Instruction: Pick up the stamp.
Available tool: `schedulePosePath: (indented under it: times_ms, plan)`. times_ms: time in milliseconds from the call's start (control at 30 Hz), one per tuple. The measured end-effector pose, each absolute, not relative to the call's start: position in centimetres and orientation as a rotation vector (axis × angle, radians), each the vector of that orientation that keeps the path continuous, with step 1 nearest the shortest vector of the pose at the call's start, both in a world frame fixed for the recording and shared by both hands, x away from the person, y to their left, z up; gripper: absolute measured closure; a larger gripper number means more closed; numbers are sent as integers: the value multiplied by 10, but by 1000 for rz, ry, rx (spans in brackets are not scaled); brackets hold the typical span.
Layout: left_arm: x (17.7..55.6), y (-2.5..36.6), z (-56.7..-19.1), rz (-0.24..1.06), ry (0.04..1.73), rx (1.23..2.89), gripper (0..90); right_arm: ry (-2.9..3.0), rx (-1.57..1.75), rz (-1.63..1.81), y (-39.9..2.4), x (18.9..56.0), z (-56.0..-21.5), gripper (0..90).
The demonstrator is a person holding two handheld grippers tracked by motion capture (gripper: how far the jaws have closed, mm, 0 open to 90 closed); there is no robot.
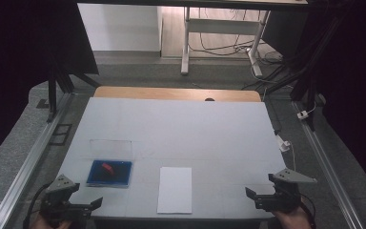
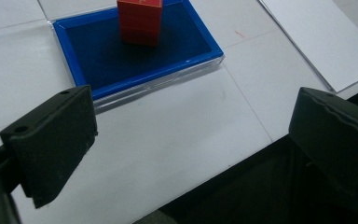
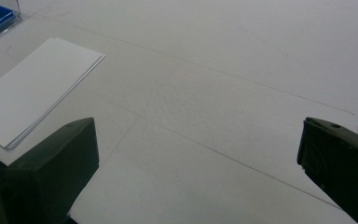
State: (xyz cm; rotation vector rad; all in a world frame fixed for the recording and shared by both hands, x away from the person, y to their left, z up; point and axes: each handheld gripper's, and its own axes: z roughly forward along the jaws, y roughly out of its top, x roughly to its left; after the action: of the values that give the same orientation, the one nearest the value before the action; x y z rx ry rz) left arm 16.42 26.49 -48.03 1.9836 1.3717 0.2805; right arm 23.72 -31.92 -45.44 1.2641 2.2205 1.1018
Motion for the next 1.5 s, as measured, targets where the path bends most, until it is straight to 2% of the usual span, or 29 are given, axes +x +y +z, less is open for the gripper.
schedulePosePath:
  times_ms: [300, 900, 1500]
  plan:
    - [166, 262, -479, 313, 1341, 1992, 8, 2246, 1246, 1116, -319, 237, -454, 0]
    - [172, 260, -482, 245, 1363, 2038, 0, 2275, 1220, 1116, -318, 237, -454, 0]
    - [180, 263, -476, 299, 1280, 1979, 0, 2285, 1202, 1097, -315, 236, -455, 0]
